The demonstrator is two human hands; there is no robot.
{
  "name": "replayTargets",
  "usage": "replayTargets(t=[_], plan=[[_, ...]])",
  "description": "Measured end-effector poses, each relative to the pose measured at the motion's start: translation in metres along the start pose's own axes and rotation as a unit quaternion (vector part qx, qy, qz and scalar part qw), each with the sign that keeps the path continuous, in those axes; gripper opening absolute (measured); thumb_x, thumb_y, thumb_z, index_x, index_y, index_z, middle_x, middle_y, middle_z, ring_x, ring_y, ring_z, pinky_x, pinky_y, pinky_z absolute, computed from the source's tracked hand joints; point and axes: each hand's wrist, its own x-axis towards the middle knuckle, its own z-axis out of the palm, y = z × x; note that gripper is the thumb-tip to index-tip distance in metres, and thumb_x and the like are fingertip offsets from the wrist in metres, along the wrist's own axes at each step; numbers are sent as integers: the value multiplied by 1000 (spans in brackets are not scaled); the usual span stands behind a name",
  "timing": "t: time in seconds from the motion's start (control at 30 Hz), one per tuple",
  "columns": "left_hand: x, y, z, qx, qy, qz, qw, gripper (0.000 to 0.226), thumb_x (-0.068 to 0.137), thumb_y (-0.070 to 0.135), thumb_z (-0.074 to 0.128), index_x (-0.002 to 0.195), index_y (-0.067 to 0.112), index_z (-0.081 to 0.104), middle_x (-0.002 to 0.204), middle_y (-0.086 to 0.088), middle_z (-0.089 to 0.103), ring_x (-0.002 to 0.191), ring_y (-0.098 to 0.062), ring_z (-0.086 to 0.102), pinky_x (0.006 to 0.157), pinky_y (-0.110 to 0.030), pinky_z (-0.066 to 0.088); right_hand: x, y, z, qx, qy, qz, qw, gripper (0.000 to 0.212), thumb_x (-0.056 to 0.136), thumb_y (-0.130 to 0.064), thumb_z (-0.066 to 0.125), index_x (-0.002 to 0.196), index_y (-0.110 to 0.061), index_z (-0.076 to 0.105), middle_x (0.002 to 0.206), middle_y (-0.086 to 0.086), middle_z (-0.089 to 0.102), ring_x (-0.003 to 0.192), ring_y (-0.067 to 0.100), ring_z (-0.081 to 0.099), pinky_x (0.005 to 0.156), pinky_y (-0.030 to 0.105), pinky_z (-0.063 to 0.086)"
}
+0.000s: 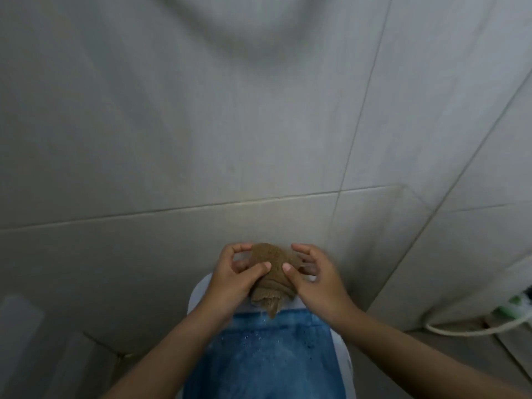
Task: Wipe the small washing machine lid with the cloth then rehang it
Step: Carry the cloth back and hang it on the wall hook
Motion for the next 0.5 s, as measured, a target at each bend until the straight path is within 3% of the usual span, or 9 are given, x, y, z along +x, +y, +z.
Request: replayTargets(t=[0.1, 0.17, 0.27, 0.4, 0.5], plan=[[-17, 59, 4, 46, -57, -4, 997, 44, 84, 4, 66, 119, 27, 56, 101, -18, 68, 94, -30, 69, 81, -41, 58, -7, -50, -22, -73, 2, -23, 997, 9, 82, -26, 68, 87, -28, 61, 102, 0, 59, 94, 8, 58, 86, 21, 48], [-33, 101, 9, 95, -74, 9, 993, 38, 85, 6, 66, 114, 29, 60, 101, -15, 68, 98, -30, 67, 86, -43, 56, -15, -92, -38, -85, 9, -22, 996, 19, 79, -20, 70, 69, -27, 55, 79, -9, 59, 74, 1, 56, 68, 9, 42], [-61, 162, 17, 130, -64, 5, 989, 34, 83, 11, 68, 112, 28, 63, 97, -18, 68, 97, -31, 66, 83, -40, 57, -26, -160, -64, -26, -11, 19, 999, 25, 80, -12, 68, 63, -19, 51, 51, -10, 50, 50, -2, 46, 52, 12, 37], [-111, 250, 26, 78, -35, -64, 994, 31, 88, 25, 62, 119, 22, 61, 107, -13, 65, 94, -24, 66, 74, -32, 57, -47, -268, -107, 96, -41, 83, 991, 15, 85, -10, 62, 71, -13, 57, 69, 8, 56, 69, 18, 54, 68, 31, 42], [-142, 307, 30, 68, -5, -143, 987, 30, 90, 42, 55, 110, 21, 59, 117, -4, 61, 100, -16, 61, 79, -34, 52, -61, -348, -136, 170, -75, 102, 977, 20, 85, -5, 59, 67, -13, 57, 70, 10, 56, 71, 23, 54, 69, 34, 41]])
